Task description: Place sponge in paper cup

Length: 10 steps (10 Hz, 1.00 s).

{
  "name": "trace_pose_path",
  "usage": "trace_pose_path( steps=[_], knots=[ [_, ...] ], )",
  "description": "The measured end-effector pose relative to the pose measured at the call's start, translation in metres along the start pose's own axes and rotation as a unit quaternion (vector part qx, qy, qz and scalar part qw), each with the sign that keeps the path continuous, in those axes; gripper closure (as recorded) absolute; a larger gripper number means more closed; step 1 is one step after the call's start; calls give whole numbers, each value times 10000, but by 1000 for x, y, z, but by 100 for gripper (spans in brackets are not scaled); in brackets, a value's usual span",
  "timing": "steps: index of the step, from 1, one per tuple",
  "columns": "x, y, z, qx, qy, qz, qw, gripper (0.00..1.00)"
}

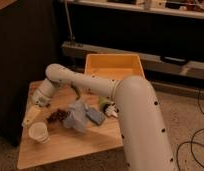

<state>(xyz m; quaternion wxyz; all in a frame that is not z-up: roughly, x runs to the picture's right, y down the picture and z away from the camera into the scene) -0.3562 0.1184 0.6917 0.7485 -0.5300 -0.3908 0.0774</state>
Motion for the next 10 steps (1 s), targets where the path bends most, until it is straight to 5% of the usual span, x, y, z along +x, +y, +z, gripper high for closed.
trace_pose_path(
  steps=[4, 6, 9, 10],
  knots=[
    [-1, 0, 0, 4, 6, 4, 10000, 20],
    [-2, 2, -9, 219, 184, 180, 9994, 20],
    [-6, 18, -81, 1256, 442, 582, 9894, 20],
    [-3, 33, -119, 1693, 523, 763, 9812, 20]
  ],
)
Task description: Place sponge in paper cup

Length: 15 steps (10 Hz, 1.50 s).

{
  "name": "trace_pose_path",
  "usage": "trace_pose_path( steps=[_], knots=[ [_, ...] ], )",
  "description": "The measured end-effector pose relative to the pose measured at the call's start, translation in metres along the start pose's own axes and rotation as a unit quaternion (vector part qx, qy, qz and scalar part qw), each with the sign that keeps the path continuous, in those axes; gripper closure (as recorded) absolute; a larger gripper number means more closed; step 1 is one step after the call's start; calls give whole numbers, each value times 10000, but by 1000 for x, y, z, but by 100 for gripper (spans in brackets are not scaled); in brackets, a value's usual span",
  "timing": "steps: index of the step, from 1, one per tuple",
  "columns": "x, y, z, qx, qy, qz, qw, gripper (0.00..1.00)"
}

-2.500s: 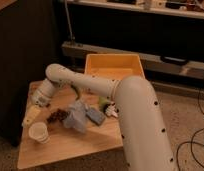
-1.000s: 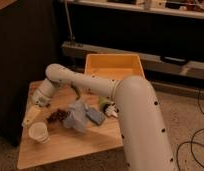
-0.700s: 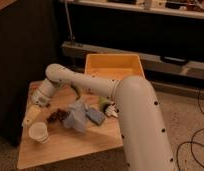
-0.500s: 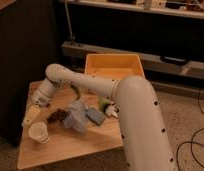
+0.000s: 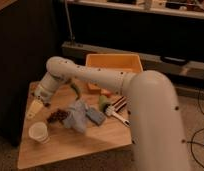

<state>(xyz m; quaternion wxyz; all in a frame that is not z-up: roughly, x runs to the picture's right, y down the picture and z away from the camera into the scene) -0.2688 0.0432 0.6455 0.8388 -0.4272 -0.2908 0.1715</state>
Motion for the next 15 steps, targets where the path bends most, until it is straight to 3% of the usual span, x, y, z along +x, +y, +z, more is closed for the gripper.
trace_pose_path(
  steps=[1, 3, 4, 8, 10, 13, 14, 15],
  knots=[
    [15, 4, -39, 468, 122, 223, 9986, 20],
    [38, 7, -77, 928, 295, 520, 9939, 20],
    [43, 8, -87, 1048, 337, 594, 9921, 20],
    [46, 7, -86, 1074, 397, 672, 9911, 20],
    [61, 3, -78, 1136, 678, 956, 9866, 20],
    [121, -16, -45, 1283, 1423, 1489, 9701, 20],
    [151, -27, -28, 1377, 1767, 1688, 9599, 20],
    [170, -35, -20, 1430, 1973, 1804, 9529, 20]
  ],
)
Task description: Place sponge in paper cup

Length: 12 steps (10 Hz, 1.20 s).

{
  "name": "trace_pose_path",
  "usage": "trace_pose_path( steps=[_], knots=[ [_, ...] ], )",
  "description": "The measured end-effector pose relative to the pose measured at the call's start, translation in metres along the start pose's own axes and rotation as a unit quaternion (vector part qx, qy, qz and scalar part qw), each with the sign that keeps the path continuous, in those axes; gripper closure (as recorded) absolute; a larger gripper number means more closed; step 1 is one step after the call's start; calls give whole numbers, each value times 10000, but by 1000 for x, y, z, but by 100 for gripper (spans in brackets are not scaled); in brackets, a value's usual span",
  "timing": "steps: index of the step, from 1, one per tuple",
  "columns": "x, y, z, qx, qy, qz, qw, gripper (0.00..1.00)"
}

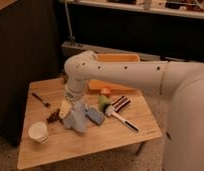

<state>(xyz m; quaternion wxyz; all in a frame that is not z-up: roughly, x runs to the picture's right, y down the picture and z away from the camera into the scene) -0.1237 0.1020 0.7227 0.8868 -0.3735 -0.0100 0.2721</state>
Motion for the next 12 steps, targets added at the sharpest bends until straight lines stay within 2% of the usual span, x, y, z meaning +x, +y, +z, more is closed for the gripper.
trace_pose_path(
  steps=[2, 3, 4, 5, 7, 9, 12],
  knots=[
    [20, -20, 41, 90, 569, 169, 9982, 20],
    [30, -31, 53, 95, 745, 273, 9968, 20],
    [40, -48, 60, 107, 804, 453, 9957, 20],
    [49, -68, 62, 138, 793, 668, 9945, 20],
    [64, -87, 56, 112, 674, 948, 9931, 20],
    [59, -85, 57, 95, 614, 925, 9938, 20],
    [61, -86, 56, 115, 644, 918, 9936, 20]
  ],
)
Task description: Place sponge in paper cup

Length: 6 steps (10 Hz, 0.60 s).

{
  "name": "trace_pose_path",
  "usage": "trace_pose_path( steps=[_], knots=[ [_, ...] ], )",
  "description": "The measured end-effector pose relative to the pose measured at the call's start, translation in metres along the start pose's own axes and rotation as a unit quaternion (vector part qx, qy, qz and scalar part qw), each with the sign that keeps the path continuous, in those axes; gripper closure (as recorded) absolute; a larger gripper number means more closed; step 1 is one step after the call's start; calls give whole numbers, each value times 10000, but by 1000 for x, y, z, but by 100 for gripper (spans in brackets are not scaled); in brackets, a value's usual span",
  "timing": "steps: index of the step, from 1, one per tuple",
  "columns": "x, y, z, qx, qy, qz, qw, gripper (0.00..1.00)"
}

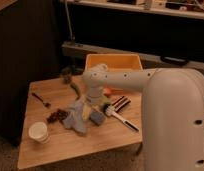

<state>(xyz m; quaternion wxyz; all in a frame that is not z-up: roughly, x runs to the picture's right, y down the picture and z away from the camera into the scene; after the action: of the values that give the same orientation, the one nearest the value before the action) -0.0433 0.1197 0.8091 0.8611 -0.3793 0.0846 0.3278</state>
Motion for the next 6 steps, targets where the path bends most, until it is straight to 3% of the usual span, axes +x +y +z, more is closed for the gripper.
trace_pose_path(
  steps=[2, 4, 6],
  knots=[
    [-3, 9, 3, 191, -7, -227, 9996, 20],
    [-15, 42, 10, 352, -118, -615, 9974, 20],
    [-18, 53, 12, 525, -197, -821, 9950, 20]
  ],
)
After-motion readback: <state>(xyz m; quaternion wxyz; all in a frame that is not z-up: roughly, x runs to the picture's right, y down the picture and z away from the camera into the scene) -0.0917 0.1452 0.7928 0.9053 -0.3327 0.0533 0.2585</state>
